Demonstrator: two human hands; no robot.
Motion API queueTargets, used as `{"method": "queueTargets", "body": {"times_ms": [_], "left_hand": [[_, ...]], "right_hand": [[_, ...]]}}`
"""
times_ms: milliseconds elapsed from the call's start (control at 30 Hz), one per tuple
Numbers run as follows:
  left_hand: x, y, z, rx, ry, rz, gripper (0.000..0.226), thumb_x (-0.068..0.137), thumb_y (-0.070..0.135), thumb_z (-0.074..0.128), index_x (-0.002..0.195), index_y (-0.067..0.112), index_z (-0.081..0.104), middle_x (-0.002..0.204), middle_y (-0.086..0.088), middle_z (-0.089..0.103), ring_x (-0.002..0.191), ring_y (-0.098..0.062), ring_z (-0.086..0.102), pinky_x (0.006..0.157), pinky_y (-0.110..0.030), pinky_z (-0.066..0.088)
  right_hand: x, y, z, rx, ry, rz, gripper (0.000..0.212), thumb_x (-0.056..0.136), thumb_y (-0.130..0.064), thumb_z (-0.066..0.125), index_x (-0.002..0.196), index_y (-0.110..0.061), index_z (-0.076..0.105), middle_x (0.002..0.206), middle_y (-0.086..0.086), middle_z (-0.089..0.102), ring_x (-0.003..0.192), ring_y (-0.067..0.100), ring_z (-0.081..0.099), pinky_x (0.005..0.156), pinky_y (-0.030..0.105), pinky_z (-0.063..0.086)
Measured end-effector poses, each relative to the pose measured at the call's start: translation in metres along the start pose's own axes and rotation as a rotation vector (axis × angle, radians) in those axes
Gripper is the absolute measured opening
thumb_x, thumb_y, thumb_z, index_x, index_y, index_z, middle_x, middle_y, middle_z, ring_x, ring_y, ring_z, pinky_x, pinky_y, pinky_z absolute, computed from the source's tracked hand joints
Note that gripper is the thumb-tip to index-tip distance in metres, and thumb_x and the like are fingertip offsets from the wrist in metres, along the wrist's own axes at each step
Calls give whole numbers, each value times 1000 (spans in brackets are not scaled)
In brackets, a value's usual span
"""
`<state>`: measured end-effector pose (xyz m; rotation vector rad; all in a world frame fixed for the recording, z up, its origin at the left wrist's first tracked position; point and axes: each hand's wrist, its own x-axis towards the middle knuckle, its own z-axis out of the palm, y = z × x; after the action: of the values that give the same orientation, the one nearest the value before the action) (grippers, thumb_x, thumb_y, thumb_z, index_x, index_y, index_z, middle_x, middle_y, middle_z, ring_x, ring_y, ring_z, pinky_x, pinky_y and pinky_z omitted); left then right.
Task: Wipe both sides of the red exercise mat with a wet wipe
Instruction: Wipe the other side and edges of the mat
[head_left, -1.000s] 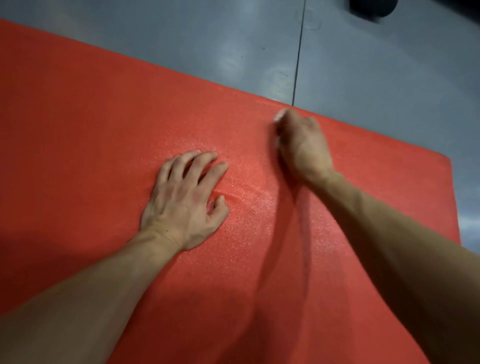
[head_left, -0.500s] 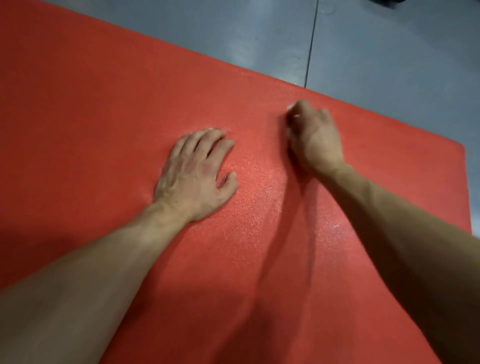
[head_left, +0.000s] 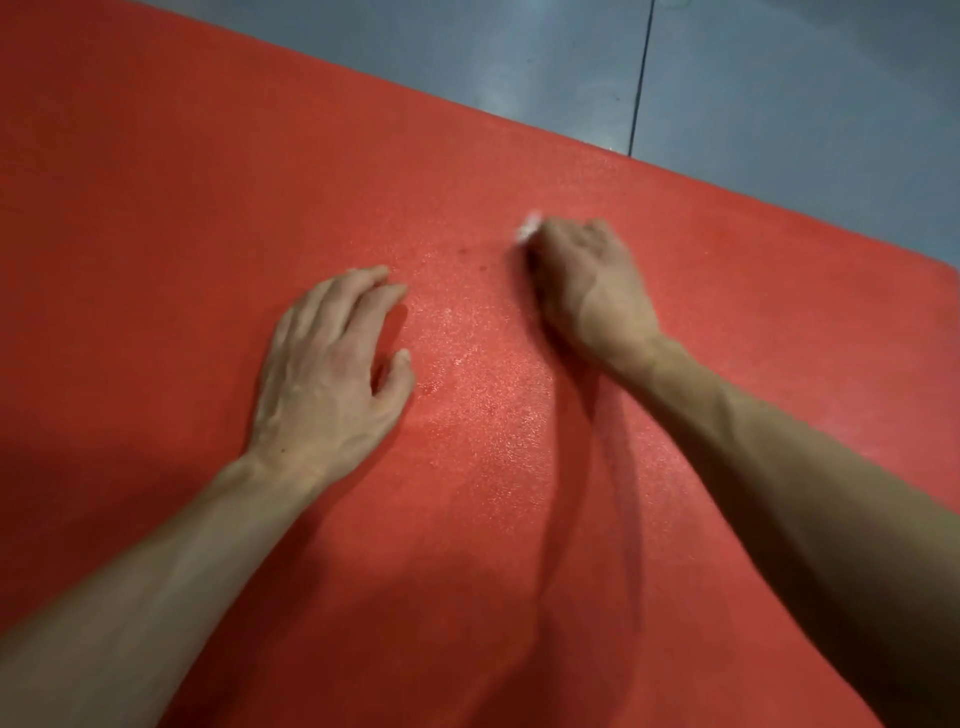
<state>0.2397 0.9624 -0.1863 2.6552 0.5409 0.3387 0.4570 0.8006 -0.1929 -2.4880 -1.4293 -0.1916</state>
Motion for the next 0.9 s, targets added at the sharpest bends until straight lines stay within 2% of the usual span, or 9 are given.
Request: {"method": "queueTargets", "body": {"times_ms": [133, 200, 333, 433, 500, 567, 667, 767, 900], "left_hand": [[-13, -29, -9, 61, 16, -72, 50, 92, 33, 54, 139, 16, 56, 151, -3, 49, 143, -29, 40, 114, -50, 34], [-19, -37, -10, 78, 2, -81, 51, 94, 35, 52, 141, 15, 55, 153, -4, 47, 146, -29, 38, 118, -52, 32], [-24, -36, -8, 118, -19, -95, 53, 96, 37, 48, 144, 15, 51, 157, -5, 43, 150, -29, 32, 123, -52, 24], [-23, -35, -8, 133, -15, -88, 54, 95, 37, 48, 144, 15, 51, 157, -5, 43, 150, -29, 32, 123, -52, 23], [-23, -36, -8, 140, -9, -82, 54, 95, 37, 49, 144, 15, 51, 157, -5, 43, 149, -30, 33, 122, -52, 24], [-22, -36, -7, 143, 0, -85, 53, 94, 36, 49, 143, 14, 52, 156, -6, 44, 148, -31, 34, 121, -53, 26], [-22, -34, -7, 160, -2, -86, 53, 94, 36, 48, 142, 13, 53, 155, -6, 44, 147, -31, 34, 121, -53, 26], [-21, -33, -8, 168, -11, -93, 53, 94, 36, 48, 141, 13, 53, 155, -6, 44, 147, -31, 34, 120, -55, 26], [-21, -32, -10, 158, -16, -95, 53, 94, 36, 47, 141, 13, 52, 155, -7, 44, 147, -31, 34, 120, -56, 26]], "right_hand": [[-27, 89, -26, -79, 75, 587, 32, 86, -23, 45, 106, -3, 59, 109, 26, 58, 99, 45, 54, 89, 52, 42], [-24, 92, -26, -70, 70, 728, 31, 88, -18, 44, 107, 0, 59, 111, 27, 59, 101, 46, 55, 90, 52, 41], [15, 4, 2, 81, 78, 557, 16, 89, -10, 48, 99, -2, 58, 102, 22, 60, 95, 39, 55, 83, 45, 37], [29, -84, 23, 159, 24, 142, 5, 91, -9, 55, 93, -5, 58, 93, 18, 59, 83, 38, 55, 76, 45, 39], [23, -90, 20, 161, -16, -40, 15, 95, -14, 47, 98, -4, 59, 94, 17, 59, 82, 37, 54, 76, 44, 41], [11, -48, 8, 117, -8, 19, 20, 96, -14, 47, 108, -4, 59, 100, 18, 60, 90, 37, 55, 83, 41, 40], [-18, 37, -15, -18, 48, 411, 19, 94, -12, 51, 106, 0, 58, 103, 25, 59, 96, 43, 55, 85, 45, 37], [-29, 36, -23, -22, 95, 688, 16, 91, -7, 47, 100, 3, 56, 101, 28, 57, 94, 44, 54, 82, 46, 33], [-37, -75, -2, 141, 1, 267, 12, 93, -2, 53, 104, 0, 56, 98, 18, 56, 86, 33, 50, 79, 39, 37]]}}
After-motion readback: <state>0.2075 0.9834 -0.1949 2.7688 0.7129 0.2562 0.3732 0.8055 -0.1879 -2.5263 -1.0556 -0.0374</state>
